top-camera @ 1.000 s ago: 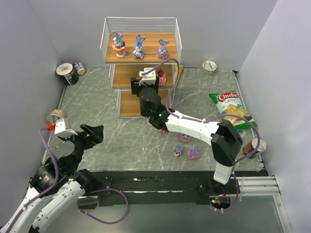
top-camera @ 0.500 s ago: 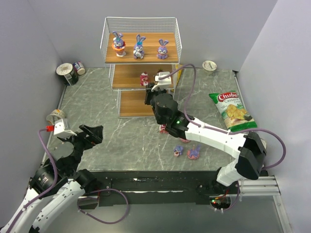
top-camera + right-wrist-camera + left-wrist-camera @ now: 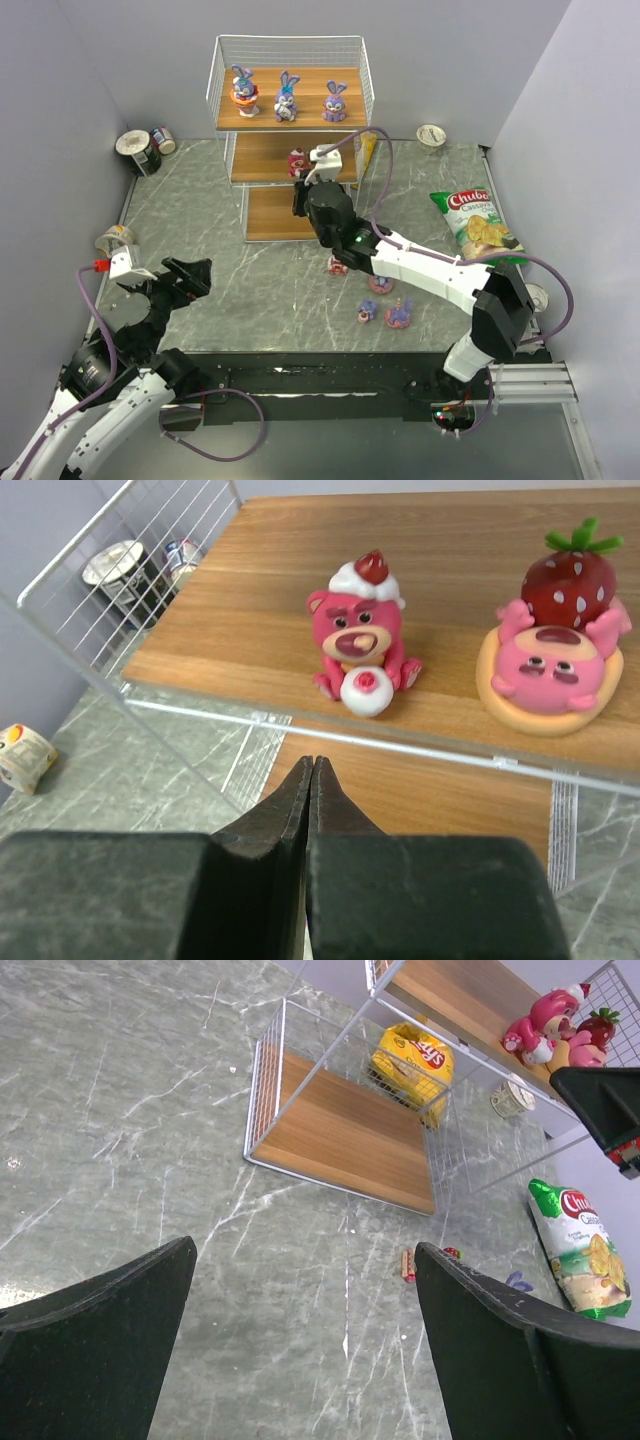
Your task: Place and organize the plastic toys onto the shelf
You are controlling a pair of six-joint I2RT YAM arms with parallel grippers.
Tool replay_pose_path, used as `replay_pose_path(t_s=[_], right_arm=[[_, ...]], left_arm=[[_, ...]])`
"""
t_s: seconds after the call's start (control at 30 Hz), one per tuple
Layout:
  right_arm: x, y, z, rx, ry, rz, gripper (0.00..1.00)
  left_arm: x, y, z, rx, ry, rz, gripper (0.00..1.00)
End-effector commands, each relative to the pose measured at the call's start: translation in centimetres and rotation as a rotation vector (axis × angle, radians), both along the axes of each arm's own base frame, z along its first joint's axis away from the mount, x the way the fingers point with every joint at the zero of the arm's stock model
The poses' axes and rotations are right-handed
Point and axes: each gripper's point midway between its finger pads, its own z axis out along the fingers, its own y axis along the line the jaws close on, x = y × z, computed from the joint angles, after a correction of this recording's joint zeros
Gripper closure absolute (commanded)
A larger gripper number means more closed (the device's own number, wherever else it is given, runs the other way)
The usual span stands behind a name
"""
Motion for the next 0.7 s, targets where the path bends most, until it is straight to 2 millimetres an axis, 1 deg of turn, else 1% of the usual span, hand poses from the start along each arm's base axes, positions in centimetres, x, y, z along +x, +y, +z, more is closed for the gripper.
replay_pose_path(t_s=[0.0,0.13,0.17,0.2,0.67], right_arm=[[1.1,0.5,2.6,0.073,-0.025,0.015,1.0],[1.9,0.6,2.5,0.077,-0.025,0.015,1.0],[2.2,0.5,2.1,0.069,-0.019,0.01,1.0],[2.3,0.6,2.4,0.074,-0.021,0.01,1.0],[4.2,1.5,1.7,0.052,-0.037,-0.009,1.0]], left_arm=[[-0.1,0.2,0.8,-0.019,-0.022,0.005,0.04],[0.0,0.1,0.7,-0.016,-0.019,0.005,0.04],[-0.1,0.1,0.7,-0.017,-0.019,0.004,0.03],[-0.1,0.1,0.7,-0.017,-0.02,0.005,0.04],[0.0,0.1,0.7,-0.017,-0.018,0.007,0.03]])
